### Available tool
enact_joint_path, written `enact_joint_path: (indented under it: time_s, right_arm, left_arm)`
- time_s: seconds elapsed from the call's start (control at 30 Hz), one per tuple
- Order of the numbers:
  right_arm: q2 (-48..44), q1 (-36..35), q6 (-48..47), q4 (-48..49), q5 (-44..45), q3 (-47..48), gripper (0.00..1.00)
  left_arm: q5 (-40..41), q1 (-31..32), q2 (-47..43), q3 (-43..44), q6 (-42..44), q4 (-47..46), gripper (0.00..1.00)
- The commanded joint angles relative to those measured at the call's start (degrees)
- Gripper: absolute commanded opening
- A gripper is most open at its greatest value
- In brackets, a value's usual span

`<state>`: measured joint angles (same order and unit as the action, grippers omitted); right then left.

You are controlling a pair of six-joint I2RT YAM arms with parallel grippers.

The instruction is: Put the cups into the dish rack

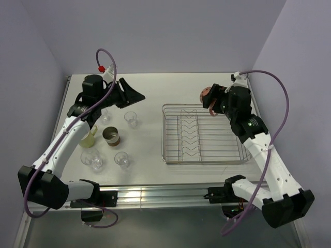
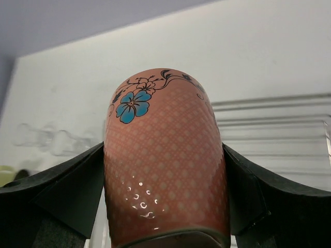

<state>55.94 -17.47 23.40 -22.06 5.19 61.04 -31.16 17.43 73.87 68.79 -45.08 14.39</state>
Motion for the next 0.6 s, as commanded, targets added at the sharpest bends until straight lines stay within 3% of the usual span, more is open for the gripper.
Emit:
enact_joint_path:
  time_s: [0.0,0.13,0.57]
  right_arm:
    - [3.81,2.79,-2.21,-5.43,1.31,4.61,0.00]
    - [10.48,4.64,-3.71,-10.61,3.06,6.90,0.00]
    - [24.30,5.35,-5.82,-14.23,5.71,8.84,0.00]
  left_arm:
    - [1.80,-0.38,-2.41,2.57,5.52,3.97,0.52]
    - [1.36,-0.64,-3.29,2.66,7.28,5.91,0.52]
    - [1.71,-1.17,-5.57,1.17,11.06,8.11,0.53]
